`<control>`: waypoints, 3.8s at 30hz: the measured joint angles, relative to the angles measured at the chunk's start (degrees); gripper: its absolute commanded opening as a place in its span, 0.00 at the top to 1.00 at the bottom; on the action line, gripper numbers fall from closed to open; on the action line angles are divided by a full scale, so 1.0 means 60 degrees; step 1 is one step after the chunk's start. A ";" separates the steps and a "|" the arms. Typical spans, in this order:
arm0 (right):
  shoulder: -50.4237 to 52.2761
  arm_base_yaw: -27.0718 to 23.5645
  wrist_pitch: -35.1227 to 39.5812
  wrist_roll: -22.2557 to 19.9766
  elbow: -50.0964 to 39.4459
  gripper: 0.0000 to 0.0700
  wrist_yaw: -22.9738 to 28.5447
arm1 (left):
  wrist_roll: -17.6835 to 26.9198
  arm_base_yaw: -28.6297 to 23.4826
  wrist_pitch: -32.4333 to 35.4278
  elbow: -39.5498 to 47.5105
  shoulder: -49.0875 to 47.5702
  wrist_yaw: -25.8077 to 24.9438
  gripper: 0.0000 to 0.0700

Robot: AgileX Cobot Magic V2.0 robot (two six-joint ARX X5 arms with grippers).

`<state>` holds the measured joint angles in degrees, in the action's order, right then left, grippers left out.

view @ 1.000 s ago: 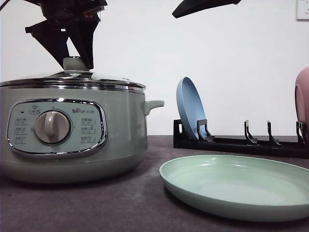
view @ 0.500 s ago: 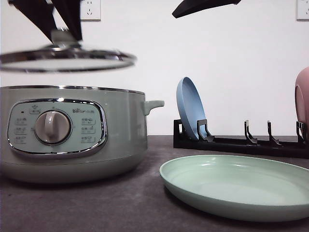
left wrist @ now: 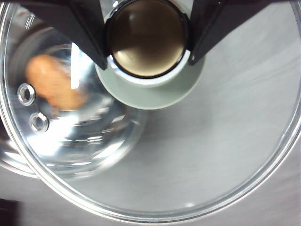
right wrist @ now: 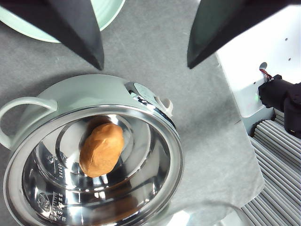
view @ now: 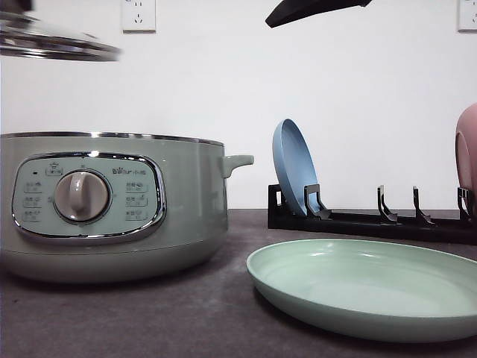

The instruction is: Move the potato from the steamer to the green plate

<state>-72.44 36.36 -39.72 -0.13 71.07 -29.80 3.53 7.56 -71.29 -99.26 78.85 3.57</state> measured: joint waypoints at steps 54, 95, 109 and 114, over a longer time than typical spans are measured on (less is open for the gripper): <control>-0.7759 0.1805 -0.0570 0.0518 0.7078 0.29 0.3290 | 0.0000 -0.1313 -0.0302 0.0000 -0.0040 -0.0009 1.00; -0.9165 0.1996 -0.0651 0.0484 0.7089 0.65 0.3966 | 0.0000 -0.1313 -0.0302 0.0000 -0.0040 -0.0011 1.00; -0.7588 0.1858 -0.0710 0.0406 0.7093 0.65 0.3967 | 0.0000 -0.1313 -0.0298 0.0000 -0.0040 -0.0011 1.00; -0.6329 0.1626 -0.1191 0.0210 0.7096 0.65 0.3967 | -0.0001 -0.1313 -0.0301 0.0000 -0.0040 -0.0011 1.00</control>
<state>-110.42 46.11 -46.87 1.13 113.65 -6.00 3.52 -0.32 -73.09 -99.26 78.61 3.51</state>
